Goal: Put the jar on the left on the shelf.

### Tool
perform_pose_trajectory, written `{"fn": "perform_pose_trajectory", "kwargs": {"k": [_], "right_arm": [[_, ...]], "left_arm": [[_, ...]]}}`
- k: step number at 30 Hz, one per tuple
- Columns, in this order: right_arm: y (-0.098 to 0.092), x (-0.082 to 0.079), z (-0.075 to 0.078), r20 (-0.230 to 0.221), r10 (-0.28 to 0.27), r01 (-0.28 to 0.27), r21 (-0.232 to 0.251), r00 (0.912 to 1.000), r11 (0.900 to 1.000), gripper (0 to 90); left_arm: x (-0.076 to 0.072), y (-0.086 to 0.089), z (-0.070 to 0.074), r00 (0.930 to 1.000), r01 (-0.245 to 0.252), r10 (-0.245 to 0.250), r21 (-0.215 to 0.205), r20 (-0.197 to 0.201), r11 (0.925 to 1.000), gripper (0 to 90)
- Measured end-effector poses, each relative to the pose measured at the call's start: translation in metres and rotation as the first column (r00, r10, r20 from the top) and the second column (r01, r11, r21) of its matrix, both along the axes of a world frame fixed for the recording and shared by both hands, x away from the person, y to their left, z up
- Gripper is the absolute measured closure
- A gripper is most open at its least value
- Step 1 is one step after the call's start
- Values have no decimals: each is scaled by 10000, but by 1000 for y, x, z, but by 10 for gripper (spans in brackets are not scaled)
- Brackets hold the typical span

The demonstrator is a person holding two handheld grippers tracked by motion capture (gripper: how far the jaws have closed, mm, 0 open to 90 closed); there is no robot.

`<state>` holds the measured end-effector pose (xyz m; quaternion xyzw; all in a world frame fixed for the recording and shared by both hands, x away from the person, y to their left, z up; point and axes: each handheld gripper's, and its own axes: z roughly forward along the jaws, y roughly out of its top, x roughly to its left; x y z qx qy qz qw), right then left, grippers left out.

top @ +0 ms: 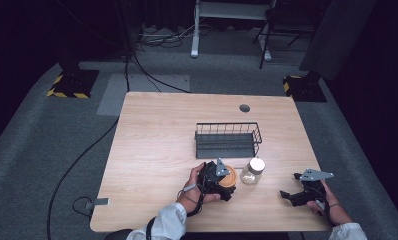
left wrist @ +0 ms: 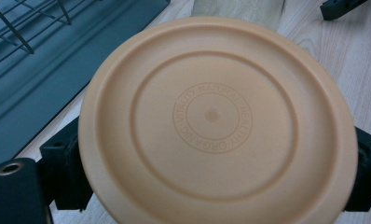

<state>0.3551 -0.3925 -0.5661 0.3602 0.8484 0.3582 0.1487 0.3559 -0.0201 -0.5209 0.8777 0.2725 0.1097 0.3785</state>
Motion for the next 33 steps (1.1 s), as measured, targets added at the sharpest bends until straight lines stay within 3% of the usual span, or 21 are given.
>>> {"fn": "perform_pose_trajectory", "kwargs": {"k": [10, 33], "right_arm": [[0, 0, 0, 2, 0, 0, 0, 10000, 10000, 1], [0, 0, 0, 0, -1, 1, -1, 10000, 10000, 1]], "left_arm": [[-2, 0, 8, 9999, -47, 49, -138, 137, 9999, 90], [11, 11, 51, 9990, -396, 400, -206, 215, 9990, 90]]}}
